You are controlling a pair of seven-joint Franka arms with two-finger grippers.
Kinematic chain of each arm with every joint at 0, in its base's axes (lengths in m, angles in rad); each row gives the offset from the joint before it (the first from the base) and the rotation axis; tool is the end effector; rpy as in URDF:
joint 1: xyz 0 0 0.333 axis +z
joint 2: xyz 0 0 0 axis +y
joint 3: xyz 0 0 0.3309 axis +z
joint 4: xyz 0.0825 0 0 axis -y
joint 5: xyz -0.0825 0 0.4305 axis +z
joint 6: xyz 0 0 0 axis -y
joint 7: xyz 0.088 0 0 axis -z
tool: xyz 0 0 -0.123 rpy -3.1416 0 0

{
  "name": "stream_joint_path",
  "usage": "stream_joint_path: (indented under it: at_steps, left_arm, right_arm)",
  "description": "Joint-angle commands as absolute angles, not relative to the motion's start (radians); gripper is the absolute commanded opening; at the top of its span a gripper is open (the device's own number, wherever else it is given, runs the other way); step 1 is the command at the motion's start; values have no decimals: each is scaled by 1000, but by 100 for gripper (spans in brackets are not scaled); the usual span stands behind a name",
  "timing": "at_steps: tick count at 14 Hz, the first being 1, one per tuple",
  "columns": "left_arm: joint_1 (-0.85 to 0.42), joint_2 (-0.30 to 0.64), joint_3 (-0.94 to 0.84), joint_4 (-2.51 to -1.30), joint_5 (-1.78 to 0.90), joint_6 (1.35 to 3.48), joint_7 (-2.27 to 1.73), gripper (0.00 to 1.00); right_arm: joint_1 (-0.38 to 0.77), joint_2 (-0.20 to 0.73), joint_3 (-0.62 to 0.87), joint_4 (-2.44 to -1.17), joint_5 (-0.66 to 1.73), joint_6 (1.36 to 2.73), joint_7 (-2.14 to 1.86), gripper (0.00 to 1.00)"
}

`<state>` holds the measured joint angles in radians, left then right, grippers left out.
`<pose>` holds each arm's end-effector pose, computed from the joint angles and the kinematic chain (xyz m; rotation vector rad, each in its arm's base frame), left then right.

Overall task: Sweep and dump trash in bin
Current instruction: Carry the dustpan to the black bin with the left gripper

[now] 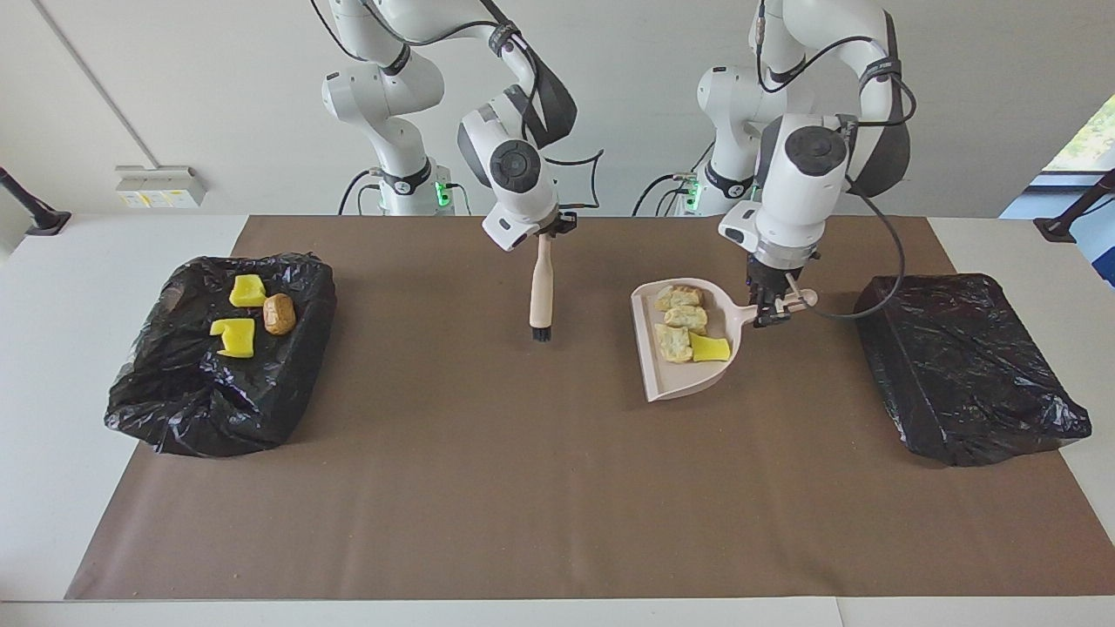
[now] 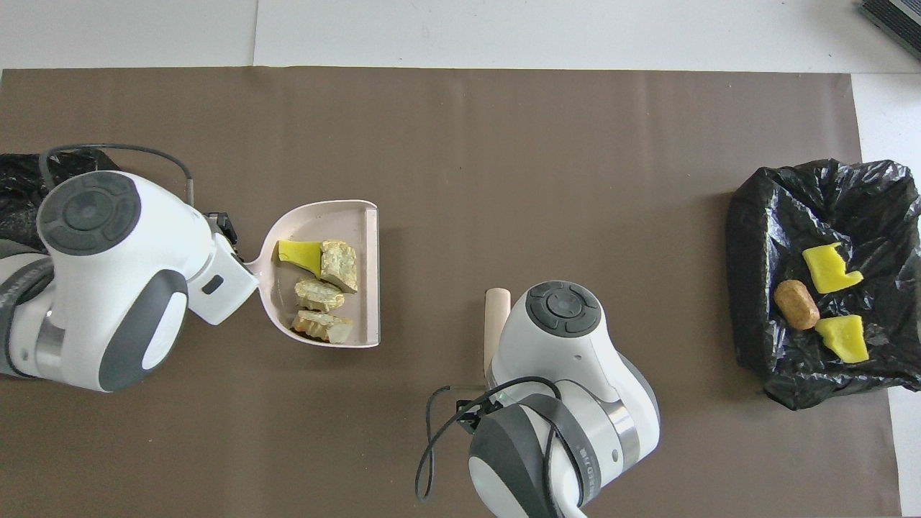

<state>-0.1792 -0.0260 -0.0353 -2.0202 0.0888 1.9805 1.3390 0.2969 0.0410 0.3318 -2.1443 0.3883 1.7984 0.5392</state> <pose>0.5747 -0.1182 0.4404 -2.1563 2.1968 0.0853 0.4103 0.3449 0.3401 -2.9394 0.1049 0.7850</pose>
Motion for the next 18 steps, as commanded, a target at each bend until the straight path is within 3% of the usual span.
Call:
stream_joint_path:
  at_steps: [1, 7, 10, 15, 16, 17, 18]
  left_arm:
    - [-16, -86, -37, -2023, 5, 1930, 1550, 0]
    - [323, -72, -35, -1933, -31, 1916, 1646, 0]
    - [457, -66, -31, -1919, -29, 2012, 1646, 0]
    - [535, -40, 1, -1882, 110, 2108, 1644, 0]
    - [544, -26, 11, -1867, 154, 2121, 1641, 0]
    - [545, -20, 14, -1847, 211, 2126, 1641, 0]
    - [545, -5, 15, -1836, 283, 2131, 1640, 0]
  right_arm:
    - [362, -9, 336, -2267, 417, 1900, 518, 0]
    - [448, -95, 334, -2428, 416, 2017, 485, 0]
    - [446, -95, 331, -2428, 414, 2013, 526, 0]
    - [436, -87, 333, -2428, 410, 2019, 552, 0]
    - [427, -81, 331, -2422, 410, 2017, 549, 14]
    - [416, -69, 333, -2410, 410, 2017, 543, 54]
    - [411, -61, 330, -2390, 410, 2014, 532, 100]
